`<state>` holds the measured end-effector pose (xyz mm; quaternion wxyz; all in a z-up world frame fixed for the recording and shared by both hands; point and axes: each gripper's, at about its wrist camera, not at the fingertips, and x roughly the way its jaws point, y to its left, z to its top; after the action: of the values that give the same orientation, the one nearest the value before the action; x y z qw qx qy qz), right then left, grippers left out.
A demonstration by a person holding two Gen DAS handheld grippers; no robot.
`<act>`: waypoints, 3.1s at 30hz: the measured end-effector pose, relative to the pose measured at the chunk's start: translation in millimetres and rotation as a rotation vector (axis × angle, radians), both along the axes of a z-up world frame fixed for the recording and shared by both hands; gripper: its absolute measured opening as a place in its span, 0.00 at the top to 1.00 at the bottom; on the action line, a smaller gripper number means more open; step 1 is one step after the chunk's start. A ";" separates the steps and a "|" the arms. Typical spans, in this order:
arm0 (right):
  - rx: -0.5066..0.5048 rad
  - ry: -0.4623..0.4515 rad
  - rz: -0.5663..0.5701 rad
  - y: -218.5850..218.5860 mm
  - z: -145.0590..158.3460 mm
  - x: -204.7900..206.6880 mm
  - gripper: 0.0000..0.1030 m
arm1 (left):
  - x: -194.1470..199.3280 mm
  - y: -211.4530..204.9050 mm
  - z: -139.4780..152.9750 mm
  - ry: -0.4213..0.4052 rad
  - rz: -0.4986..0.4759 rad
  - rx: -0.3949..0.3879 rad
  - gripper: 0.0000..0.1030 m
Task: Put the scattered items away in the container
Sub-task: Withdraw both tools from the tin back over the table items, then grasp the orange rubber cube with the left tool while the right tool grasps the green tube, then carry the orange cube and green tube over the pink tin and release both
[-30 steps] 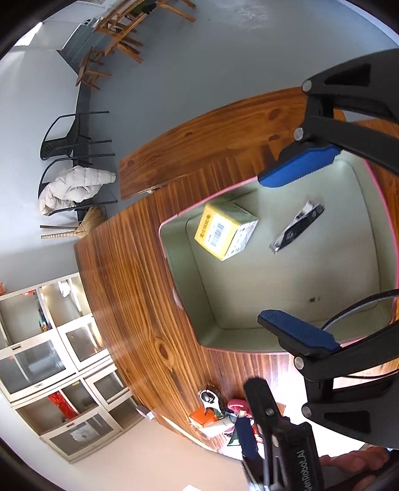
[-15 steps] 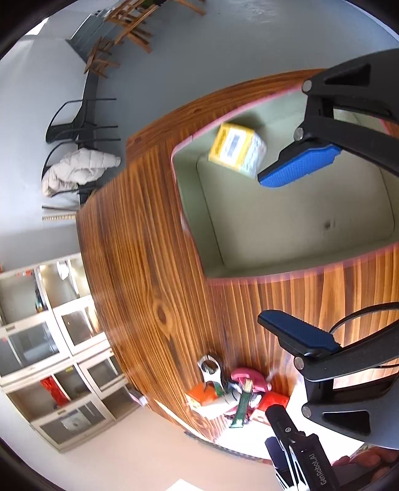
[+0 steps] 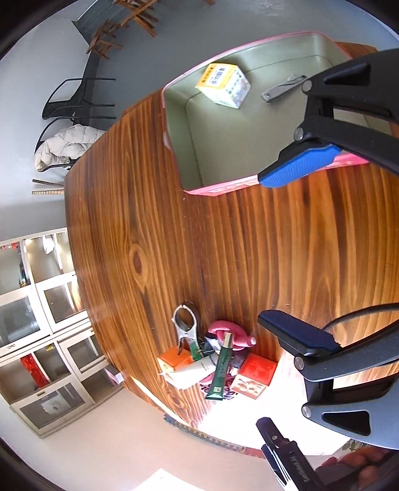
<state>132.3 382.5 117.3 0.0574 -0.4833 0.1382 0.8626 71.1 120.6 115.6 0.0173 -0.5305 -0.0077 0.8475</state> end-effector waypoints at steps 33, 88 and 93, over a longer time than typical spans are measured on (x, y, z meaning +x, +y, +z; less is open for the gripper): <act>0.020 -0.128 0.013 -48.4 -24.4 -9.4 0.17 | -53.3 19.3 -77.4 -0.132 -0.275 0.040 0.12; 0.118 -0.053 0.437 -147.7 -46.1 -124.1 0.77 | -3.8 -66.8 -65.9 -0.156 -0.097 0.025 0.46; -0.091 -0.048 0.327 -105.4 -32.0 -100.7 0.81 | 6.3 -53.6 -53.1 -0.137 -0.119 0.014 0.46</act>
<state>31.6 277.1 85.4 -0.1022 -0.5219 0.0952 0.8415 77.4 66.9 62.4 0.0707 -0.5864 0.0168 0.8067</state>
